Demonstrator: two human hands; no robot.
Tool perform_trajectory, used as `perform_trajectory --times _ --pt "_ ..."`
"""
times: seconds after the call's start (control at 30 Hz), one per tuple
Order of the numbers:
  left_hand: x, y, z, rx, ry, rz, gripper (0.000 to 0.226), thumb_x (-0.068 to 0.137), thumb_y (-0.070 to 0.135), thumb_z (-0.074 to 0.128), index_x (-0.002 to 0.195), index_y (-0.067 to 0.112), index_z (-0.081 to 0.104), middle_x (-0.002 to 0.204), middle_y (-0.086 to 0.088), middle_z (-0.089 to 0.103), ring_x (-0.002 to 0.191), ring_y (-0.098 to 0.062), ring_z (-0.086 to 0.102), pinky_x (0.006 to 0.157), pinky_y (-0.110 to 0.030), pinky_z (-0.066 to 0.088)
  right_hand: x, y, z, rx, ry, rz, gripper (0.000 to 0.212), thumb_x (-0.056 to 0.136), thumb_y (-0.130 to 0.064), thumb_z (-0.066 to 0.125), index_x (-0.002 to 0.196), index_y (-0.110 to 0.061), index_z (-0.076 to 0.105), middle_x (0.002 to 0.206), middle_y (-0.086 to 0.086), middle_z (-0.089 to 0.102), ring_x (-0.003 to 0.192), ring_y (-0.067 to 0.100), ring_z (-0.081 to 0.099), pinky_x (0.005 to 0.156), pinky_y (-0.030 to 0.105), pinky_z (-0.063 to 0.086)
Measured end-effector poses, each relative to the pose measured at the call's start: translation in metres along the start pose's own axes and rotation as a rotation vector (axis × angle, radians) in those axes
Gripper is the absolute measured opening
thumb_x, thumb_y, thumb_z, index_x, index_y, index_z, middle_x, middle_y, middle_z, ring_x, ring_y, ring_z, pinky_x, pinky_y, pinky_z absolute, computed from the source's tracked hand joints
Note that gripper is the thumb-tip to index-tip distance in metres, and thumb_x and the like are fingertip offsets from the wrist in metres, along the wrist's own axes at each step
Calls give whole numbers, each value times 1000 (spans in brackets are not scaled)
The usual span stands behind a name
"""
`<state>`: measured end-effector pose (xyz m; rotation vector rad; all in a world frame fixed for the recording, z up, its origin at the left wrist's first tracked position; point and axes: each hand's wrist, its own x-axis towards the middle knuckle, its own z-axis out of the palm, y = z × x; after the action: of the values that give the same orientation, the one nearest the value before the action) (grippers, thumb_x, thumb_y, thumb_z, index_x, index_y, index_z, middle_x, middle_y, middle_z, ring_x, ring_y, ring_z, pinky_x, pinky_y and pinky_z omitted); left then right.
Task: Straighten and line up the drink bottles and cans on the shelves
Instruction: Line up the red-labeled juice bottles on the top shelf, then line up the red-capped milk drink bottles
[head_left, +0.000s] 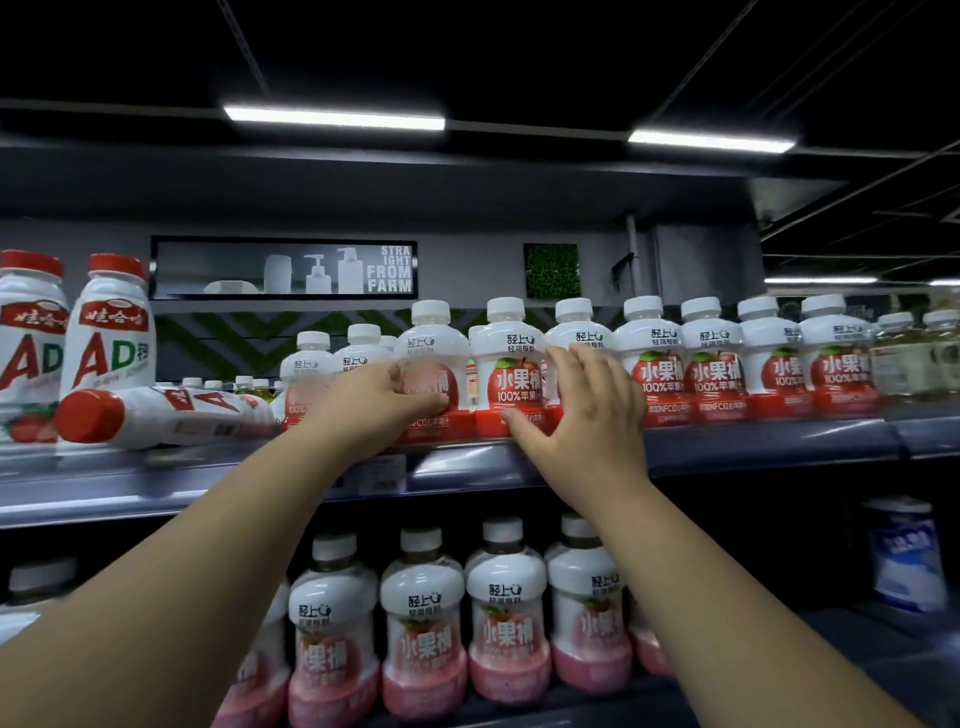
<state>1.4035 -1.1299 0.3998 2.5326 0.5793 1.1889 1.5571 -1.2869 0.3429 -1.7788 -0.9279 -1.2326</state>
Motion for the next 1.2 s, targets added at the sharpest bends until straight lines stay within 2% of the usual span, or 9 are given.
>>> perform_trajectory --times 0.1,0.2,0.33,0.4,0.5,0.73,0.93,1.1,1.2 --pt "-4 1 0 91 35 11 46 81 63 65 112 28 62 99 5 69 84 -11 62 77 -32 50 -1 -4 -1 51 -15 -13 72 82 -64 55 143 -28 40 145 2 42 138 25 31 115 47 22" --pt "-15 5 0 220 125 30 54 82 65 62 122 28 59 110 3 68 89 -14 59 78 -32 49 -3 -13 2 119 -41 -49 69 82 -62 58 140 -27 43 145 1 42 138 24 32 116 46 21" --pt "-34 -3 -6 229 236 30 70 79 62 68 137 27 50 126 2 63 108 -17 60 89 -39 51 -6 -30 9 219 -66 -42 69 81 -58 64 139 -24 46 149 7 36 140 28 29 116 48 23" --pt "-47 -9 -12 225 241 22 66 77 59 69 134 30 51 123 2 63 107 -18 61 91 -44 53 -10 -39 13 255 -9 -42 66 80 -56 64 135 -22 50 147 11 39 139 31 31 114 51 25" --pt "-68 -18 -22 223 264 27 55 81 47 70 130 26 54 118 4 63 104 -15 61 90 -41 53 -19 -59 17 300 61 -105 59 80 -50 64 130 -20 55 142 12 45 136 33 35 112 52 29" --pt "-101 -56 -71 380 389 65 43 84 38 66 125 26 57 115 6 60 100 -13 55 80 -29 44 -24 -131 39 433 -10 -169 58 76 -48 62 125 -18 58 128 4 55 121 27 48 105 46 38" --pt "-107 -109 -127 527 563 83 42 76 27 74 116 20 62 113 -4 62 102 -29 54 87 -37 41 -23 -201 65 463 -52 -194 55 76 -45 68 124 -20 59 124 0 57 113 22 49 101 44 40" --pt "-98 -144 -149 396 417 58 43 80 34 73 119 28 55 114 2 61 100 -22 58 86 -38 50 -21 -245 81 404 -122 -198 55 78 -43 69 127 -20 57 123 -1 58 113 23 52 99 42 41" --pt "-93 -151 -154 334 410 148 47 83 33 72 125 28 52 115 4 62 98 -18 57 80 -32 45 -18 -260 83 344 -146 -190 58 78 -43 70 129 -22 55 121 -1 58 110 23 53 95 41 42"
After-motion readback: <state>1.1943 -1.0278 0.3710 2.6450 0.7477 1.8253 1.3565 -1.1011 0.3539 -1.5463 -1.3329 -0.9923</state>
